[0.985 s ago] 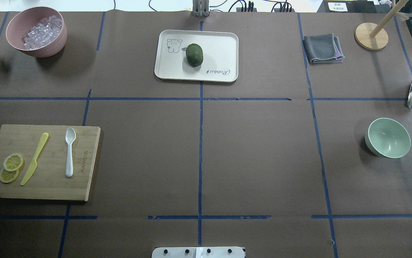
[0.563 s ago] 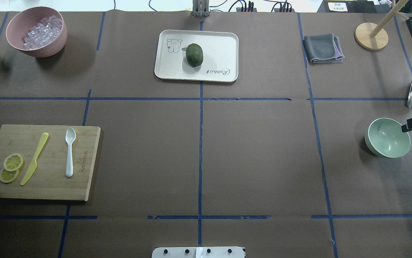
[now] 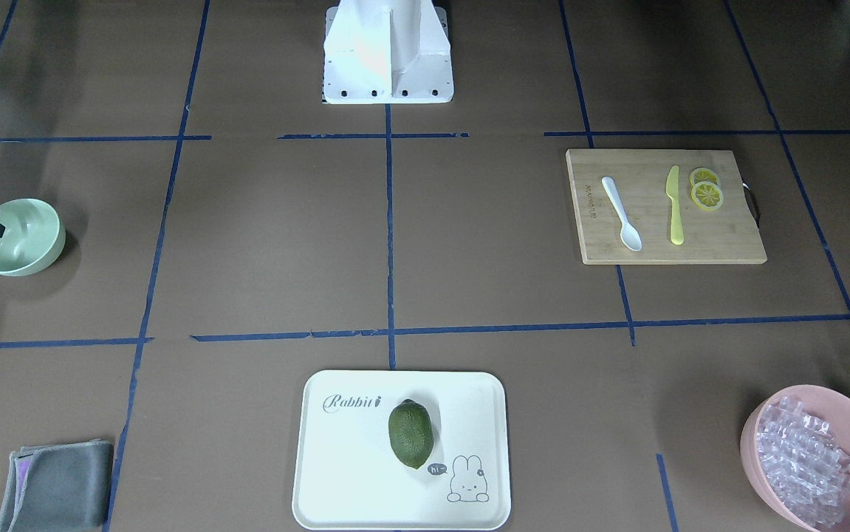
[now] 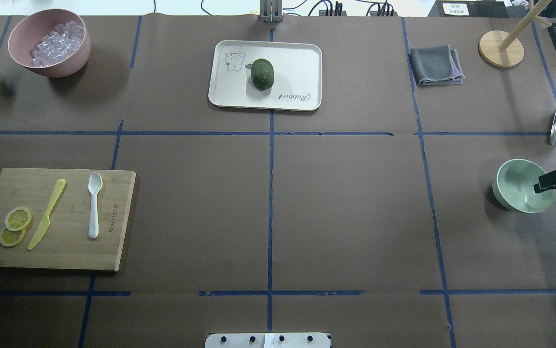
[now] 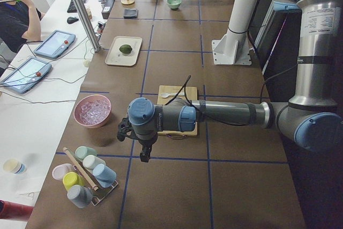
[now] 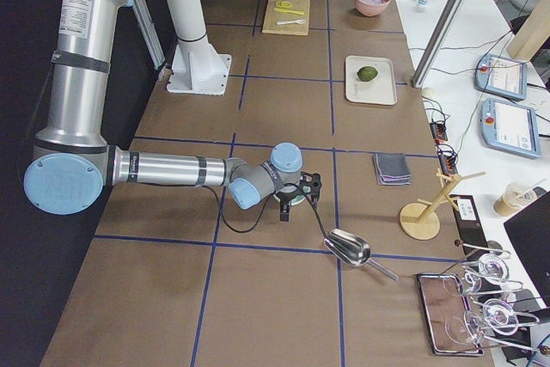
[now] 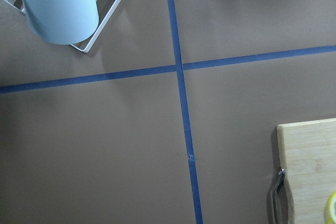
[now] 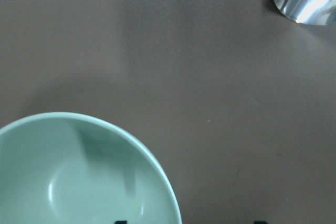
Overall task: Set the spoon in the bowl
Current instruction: 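Reach the right gripper to the pale green bowl and grasp its rim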
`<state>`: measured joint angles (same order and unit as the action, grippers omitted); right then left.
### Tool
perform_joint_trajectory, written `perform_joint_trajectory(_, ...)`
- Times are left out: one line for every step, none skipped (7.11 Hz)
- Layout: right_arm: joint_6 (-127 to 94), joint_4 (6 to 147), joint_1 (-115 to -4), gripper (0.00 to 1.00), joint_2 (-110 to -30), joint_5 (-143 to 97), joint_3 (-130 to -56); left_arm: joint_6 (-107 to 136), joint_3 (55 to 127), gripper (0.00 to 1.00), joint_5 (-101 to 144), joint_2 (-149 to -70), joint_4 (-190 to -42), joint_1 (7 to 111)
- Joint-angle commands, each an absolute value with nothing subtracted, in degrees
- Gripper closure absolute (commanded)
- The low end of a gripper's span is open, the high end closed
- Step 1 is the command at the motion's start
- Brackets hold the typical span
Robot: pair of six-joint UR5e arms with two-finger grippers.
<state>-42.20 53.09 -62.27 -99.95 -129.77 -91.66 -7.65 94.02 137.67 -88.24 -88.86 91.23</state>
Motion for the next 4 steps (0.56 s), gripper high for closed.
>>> perform_joint_trajectory(-42.19,53.09,-62.14,1.0,-99.76,-129.81,-91.32,-7.65,94.04,0.0,137.64,-88.24,-88.86,91.23)
perform_joint_trajectory(-42.19,53.0,-62.23,1.0,-99.76,-130.42,-91.58,-7.65,93.96,0.0,137.64,-88.24,-88.86,91.23)
perform_joint_trajectory(-42.36,52.91,-62.31,1.0,-100.02,-131.73,-94.28,-7.65,93.96,0.0,137.72,-88.24,-88.86,91.23)
perform_joint_trajectory(-42.71,52.91,-62.75,1.0,-100.45,-135.66,-97.7,-7.65,93.96,0.0,137.72,-88.16,-88.86,91.23)
